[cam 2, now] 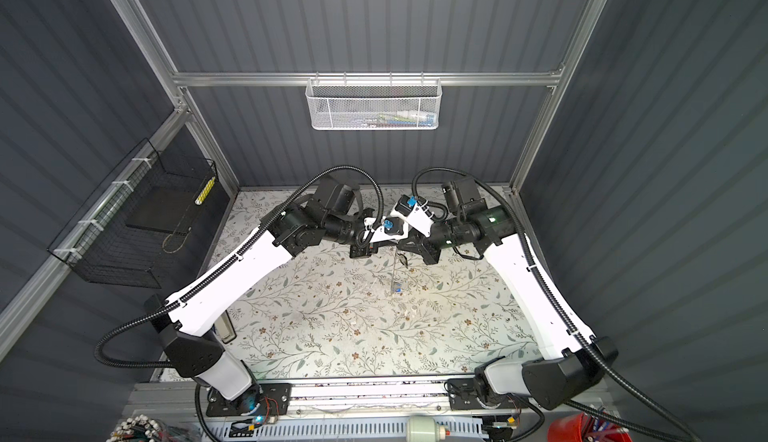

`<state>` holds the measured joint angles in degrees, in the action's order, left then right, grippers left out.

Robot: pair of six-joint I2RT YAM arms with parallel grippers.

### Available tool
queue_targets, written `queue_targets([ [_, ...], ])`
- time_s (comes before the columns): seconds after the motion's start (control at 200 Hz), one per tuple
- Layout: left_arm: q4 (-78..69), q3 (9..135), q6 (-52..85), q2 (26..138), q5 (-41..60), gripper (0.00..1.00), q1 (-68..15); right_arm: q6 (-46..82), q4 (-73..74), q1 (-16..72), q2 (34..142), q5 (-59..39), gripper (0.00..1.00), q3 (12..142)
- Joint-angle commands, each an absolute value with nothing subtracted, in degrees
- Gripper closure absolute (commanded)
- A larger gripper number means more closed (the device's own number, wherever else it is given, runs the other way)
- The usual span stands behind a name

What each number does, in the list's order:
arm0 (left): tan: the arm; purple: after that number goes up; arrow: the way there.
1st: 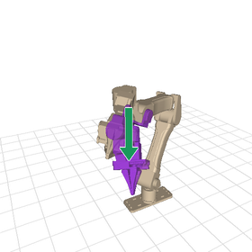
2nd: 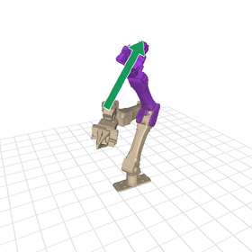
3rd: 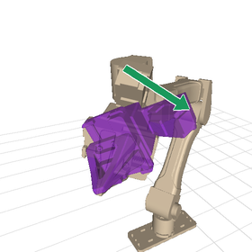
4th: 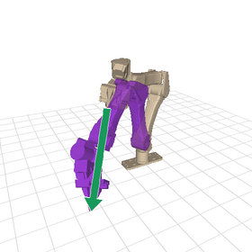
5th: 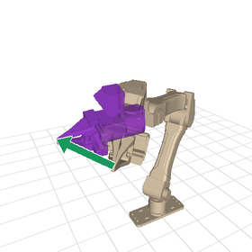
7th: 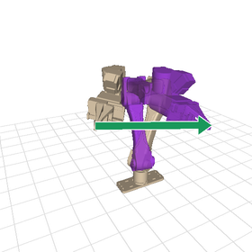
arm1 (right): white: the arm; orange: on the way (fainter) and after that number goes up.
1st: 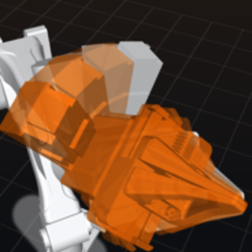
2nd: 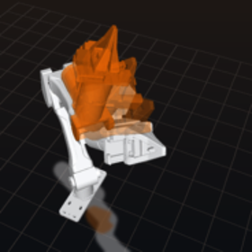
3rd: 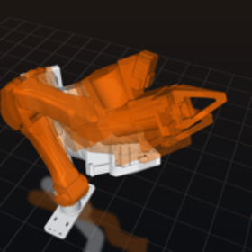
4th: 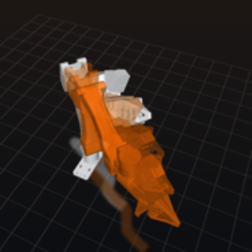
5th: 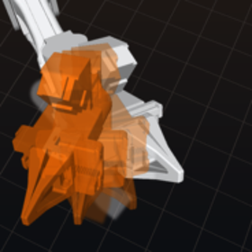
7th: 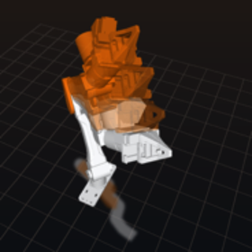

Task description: Put the keys on the keyring

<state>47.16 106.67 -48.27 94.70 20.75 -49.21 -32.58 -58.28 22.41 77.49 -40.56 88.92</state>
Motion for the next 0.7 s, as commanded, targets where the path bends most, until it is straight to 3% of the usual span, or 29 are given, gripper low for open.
queue_targets([
  [0.0,49.2,108.1,-49.1,95.8,20.8,0.84,-49.6,-33.8,-56.2,23.0,75.4,-40.7,1.00,88.7],
  [0.42,49.6,108.8,-49.4,96.5,21.5,0.87,-49.6,-36.2,-55.7,24.9,75.0,-38.3,1.00,87.4],
  [0.695,49.0,108.3,-48.5,95.1,20.3,0.78,-49.5,-37.5,-56.4,25.0,75.1,-35.7,1.00,86.5],
])
